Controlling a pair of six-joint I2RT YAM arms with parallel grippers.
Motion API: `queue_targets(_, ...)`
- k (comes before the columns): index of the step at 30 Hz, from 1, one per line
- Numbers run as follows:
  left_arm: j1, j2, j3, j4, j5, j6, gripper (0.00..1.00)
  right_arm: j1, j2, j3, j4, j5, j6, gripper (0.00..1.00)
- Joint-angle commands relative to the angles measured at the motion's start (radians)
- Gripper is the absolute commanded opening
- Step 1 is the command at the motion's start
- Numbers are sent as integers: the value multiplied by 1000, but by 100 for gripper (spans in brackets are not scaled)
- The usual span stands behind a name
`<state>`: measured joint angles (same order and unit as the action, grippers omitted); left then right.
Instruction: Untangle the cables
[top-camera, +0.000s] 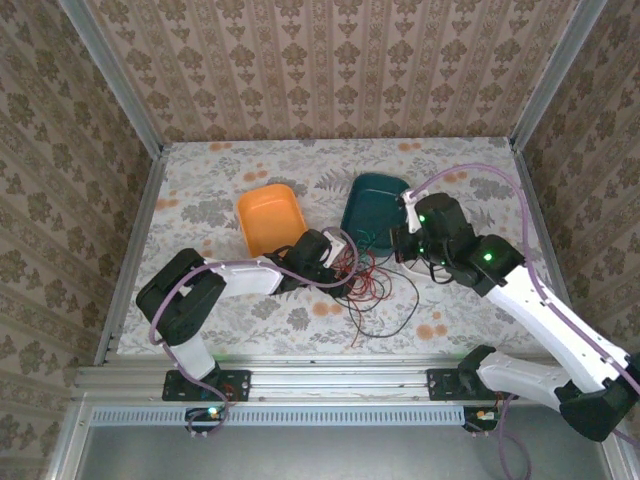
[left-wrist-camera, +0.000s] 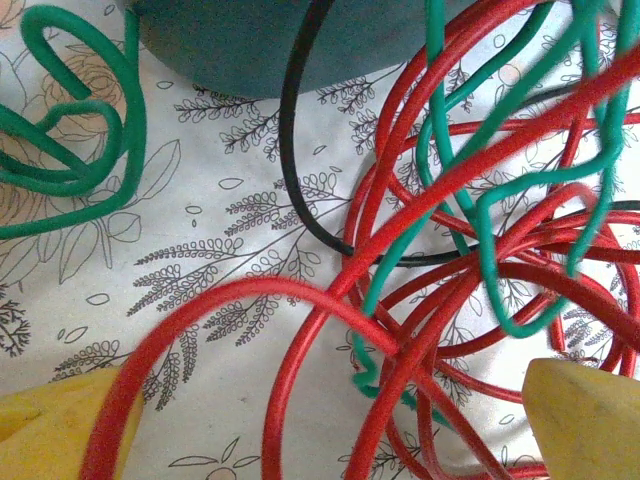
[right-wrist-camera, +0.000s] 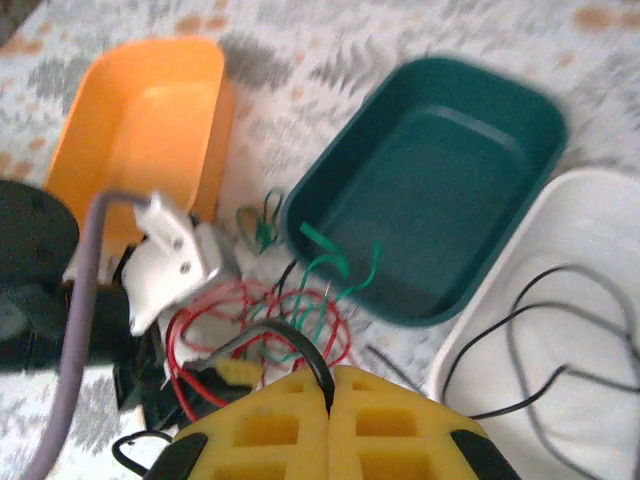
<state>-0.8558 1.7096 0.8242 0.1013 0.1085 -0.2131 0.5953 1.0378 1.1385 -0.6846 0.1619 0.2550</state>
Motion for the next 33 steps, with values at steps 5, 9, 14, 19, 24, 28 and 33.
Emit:
queue_targets(5,7,31,-19,-34,10,3,97,-6,-68,171,21,246,-122,0)
queue_targets(9,5,34,-22,-38,5,3,98,-6,-62,311,67,343,-214,0)
queue_targets(14,5,40,-20,-41,2,1,100,-7,-36,477,184,445,-348,0)
queue_targets(19,2,45,-17,-44,-1,0,100,-9,5,613,316,461,-489,0)
queue_targets(24,-2,44,-16,-45,-4,3,100,-25,73,732,382,474,-606,0)
queue_targets(28,-2,44,-14,-45,-5,3,100,-68,162,871,379,470,-643,0)
queue_targets(33,-2,47,-11,-43,-4,3,100,-136,277,1056,365,454,-684,0)
